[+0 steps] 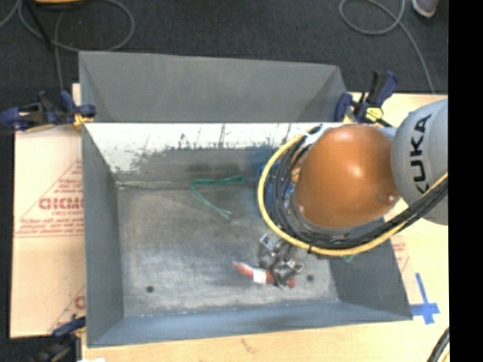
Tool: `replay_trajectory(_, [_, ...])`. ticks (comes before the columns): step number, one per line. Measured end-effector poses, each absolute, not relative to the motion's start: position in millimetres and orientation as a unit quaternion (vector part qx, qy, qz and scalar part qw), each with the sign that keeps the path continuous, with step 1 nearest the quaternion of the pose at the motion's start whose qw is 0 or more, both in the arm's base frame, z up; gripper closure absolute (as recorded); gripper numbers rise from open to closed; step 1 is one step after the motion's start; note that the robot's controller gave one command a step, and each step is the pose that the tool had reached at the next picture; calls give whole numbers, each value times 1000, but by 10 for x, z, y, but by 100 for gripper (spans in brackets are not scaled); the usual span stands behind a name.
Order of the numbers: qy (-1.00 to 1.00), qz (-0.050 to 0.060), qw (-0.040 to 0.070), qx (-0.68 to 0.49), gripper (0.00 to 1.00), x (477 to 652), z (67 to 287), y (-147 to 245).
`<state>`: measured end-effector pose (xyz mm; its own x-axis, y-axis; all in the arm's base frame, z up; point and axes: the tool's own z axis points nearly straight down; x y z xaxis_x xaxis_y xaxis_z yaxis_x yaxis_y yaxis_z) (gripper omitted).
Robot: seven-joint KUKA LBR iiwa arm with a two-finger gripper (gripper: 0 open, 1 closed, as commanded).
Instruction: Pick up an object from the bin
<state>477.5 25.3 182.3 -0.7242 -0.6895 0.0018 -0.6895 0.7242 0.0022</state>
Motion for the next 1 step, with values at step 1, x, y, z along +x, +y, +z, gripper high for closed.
replay_trajectory(1, [-931,0,-1,364,100,4769,2339,258])
